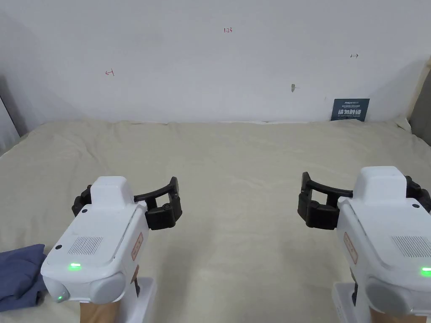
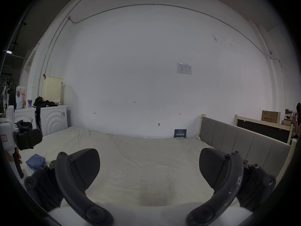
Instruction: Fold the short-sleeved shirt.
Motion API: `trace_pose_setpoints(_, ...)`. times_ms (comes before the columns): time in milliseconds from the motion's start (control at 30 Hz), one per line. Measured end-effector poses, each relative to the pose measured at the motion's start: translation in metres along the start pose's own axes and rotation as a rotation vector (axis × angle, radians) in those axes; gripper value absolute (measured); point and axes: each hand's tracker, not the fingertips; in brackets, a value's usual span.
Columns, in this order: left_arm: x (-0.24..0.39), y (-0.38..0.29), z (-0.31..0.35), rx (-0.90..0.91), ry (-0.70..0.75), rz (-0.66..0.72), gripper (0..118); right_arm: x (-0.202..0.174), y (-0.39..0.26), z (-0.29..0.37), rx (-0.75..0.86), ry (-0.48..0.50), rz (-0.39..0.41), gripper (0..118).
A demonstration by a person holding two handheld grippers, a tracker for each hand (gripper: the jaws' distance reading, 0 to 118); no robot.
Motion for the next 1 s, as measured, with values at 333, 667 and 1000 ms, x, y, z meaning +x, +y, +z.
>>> trace_pose_setpoints(333, -0.0014, 0.0004, 0.0004, -0.002, -0.001, 0.001, 118, -0.0011, -0.0003, -0.0004, 0.0, -0.002, 0.006, 118)
trace_pose_setpoints(667, -0.0024, 0.0001, 0.0009, -0.002, -0.001, 0.005, 118, -0.0019, -0.0002, 0.0001, 0.0, 0.001, 0.006, 118)
trace_pose_setpoints(1000, -0.0026, 0.0009, 0.0019, 0.004, 0.004, 0.007, 118, -0.0015, 0.0011, 0.0013, 0.006, -0.001, 0.008, 118)
